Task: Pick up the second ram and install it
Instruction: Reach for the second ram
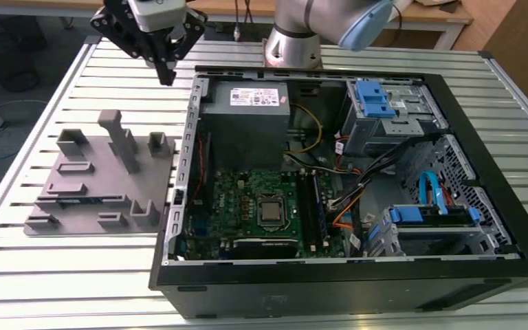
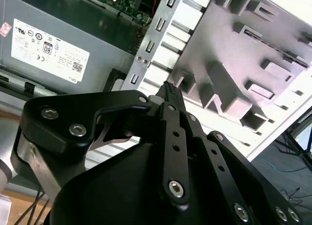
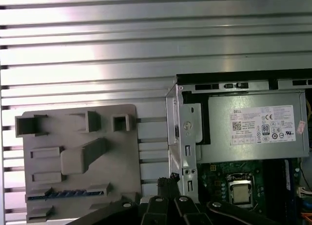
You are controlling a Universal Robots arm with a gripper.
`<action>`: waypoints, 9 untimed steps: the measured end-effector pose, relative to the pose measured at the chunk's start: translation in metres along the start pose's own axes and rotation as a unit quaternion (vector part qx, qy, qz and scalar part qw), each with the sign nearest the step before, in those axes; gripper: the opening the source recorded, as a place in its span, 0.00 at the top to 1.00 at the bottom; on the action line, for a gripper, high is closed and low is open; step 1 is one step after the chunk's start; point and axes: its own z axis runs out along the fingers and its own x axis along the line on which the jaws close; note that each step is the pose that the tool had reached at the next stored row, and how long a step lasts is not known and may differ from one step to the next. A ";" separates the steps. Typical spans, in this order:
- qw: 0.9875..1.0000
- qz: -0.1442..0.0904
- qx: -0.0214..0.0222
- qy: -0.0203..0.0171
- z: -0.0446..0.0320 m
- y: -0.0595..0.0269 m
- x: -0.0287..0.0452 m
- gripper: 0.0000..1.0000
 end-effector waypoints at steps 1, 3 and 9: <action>1.000 0.000 0.000 0.000 0.0001 -0.0006 0.0039 0.89; 1.000 0.000 0.000 0.000 0.0001 -0.0016 0.0101 0.89; 1.000 0.000 0.000 0.000 0.0004 -0.0040 0.0210 0.89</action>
